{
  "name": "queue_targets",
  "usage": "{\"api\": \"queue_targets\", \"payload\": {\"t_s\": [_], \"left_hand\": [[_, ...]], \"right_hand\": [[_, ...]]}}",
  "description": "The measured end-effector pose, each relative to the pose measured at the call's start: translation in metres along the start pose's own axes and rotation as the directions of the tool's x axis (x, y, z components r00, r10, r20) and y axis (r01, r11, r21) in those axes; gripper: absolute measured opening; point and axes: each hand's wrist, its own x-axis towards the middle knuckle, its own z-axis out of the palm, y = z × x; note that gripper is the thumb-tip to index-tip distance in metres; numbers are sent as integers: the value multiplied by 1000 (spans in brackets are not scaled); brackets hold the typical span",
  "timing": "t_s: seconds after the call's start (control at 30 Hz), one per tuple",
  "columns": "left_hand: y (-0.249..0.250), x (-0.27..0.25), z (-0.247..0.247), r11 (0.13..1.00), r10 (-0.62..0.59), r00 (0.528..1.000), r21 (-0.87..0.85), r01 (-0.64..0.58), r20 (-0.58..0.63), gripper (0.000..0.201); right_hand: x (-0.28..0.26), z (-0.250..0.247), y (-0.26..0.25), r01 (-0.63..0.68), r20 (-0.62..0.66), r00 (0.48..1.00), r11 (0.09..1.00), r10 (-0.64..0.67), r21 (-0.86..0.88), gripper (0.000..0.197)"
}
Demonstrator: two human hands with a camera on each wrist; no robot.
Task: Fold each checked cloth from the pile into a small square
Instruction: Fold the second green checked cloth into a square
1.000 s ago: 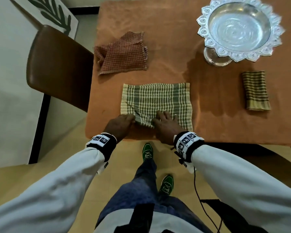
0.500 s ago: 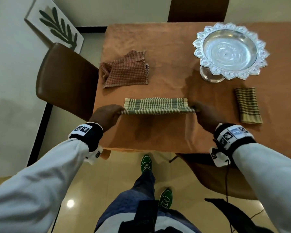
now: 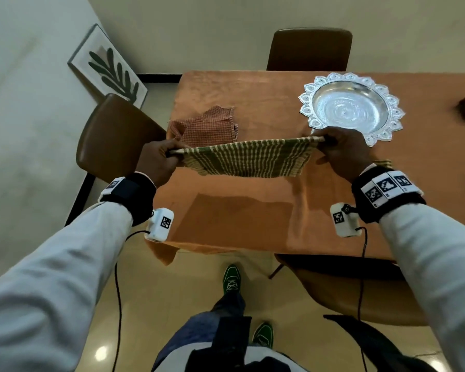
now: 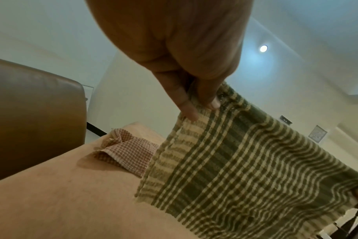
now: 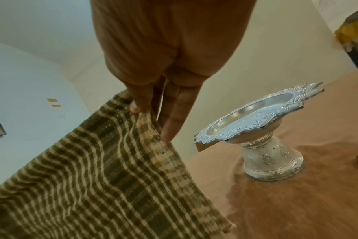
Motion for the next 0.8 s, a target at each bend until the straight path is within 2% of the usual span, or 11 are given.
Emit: {"api": "queue_targets", "payload": {"t_s": [0.07,0.13,0.2,0.3,0.37,0.47,0.53,0.6,0.7,0.8], "left_hand": [[1,-11,1,997,35,999,65,-33,-21,19],[-5,-32,5,991,43,999,129,-45,23,15],[-21,-66,14,978,9,989,203,-38,145,14],[-48,-118,31,964,-112,928,267,14,356,13],[-61,-144,41,957,-222,880,267,115,419,16],[-73,-159,52,952,-280,879,230,202,386,15],[-79,-153,60,944,-327,880,168,284,344,11],[-85,-139,69,922,-384,862,96,374,330,6],[-97,-117,83,875,-471,816,64,479,335,14],[-112,-100,97,842,-536,789,126,525,300,24]], "right_hand": [[-5,1,4,24,2,1000,999,-24,-43,33],[-23,7,11,118,78,992,964,-102,-238,13],[-53,15,27,146,193,978,931,-85,-334,4],[-97,27,67,116,371,929,943,8,-312,9],[-115,34,89,59,443,893,956,78,-287,14],[-124,43,107,-85,466,863,965,196,-247,9],[-120,46,116,-210,447,850,957,279,-198,8],[-111,51,121,-338,436,826,933,357,-123,9],[-94,62,117,-444,400,806,893,436,-78,11],[-72,77,125,-510,343,792,856,505,-82,9]]}}
